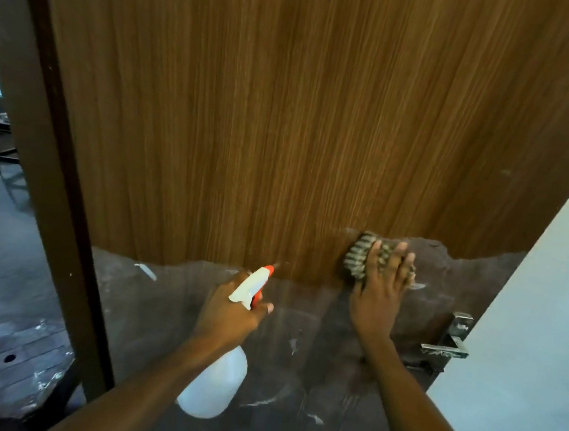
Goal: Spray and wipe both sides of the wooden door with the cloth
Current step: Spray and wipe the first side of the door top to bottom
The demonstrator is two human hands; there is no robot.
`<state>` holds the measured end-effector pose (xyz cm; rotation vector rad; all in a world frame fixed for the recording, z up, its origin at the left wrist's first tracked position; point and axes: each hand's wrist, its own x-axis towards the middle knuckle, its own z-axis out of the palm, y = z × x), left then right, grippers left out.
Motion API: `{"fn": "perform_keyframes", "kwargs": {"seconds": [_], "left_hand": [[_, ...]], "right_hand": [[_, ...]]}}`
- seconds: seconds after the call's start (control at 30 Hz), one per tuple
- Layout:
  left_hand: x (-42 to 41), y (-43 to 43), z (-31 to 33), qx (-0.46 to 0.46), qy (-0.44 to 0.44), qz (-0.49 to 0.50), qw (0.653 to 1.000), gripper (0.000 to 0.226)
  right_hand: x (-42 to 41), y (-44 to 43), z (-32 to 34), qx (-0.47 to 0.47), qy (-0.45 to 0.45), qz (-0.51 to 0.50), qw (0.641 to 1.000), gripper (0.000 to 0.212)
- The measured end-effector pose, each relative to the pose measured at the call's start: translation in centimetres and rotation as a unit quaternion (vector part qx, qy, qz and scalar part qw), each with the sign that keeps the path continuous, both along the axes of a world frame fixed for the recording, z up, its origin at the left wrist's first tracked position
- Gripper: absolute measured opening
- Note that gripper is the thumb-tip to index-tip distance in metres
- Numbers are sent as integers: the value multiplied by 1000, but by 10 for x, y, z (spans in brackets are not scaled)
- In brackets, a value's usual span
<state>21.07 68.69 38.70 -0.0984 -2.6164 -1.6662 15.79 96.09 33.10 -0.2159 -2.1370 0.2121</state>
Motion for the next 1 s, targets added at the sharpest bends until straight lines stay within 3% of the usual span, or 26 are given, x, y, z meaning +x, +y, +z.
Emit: {"fn": "perform_keyframes", "kwargs": {"seconds": [0.1,0.23,0.3,0.43,0.6,0.67,0.83,0.9,1.0], "left_hand": [[3,22,-4,-5,8,-33,999,55],[4,42,8,-9,55,-107,993,59],[7,46,13,26,39,-100,994,62],[6,46,11,47,27,-120,991,46],[0,56,11,77,32,-117,990,39],[0,64,11,78,38,-126,988,36],[1,87,9,44,39,-120,991,56],[4,95,5,49,22,-117,992,55],[3,111,-3,63,11,-101,993,52]], "right_hand": [[-7,-5,38,12,35,13,999,94],[-13,-40,17,237,-17,144,960,103],[-6,-30,-17,272,-62,149,948,103],[23,33,-39,102,-83,71,989,98],[6,39,26,-67,-27,-9,997,91],[-1,23,35,-51,-15,10,999,92],[6,26,-15,142,-42,113,982,89],[18,53,-42,122,-64,102,985,93],[31,107,-49,-21,-43,32,998,103]]}}
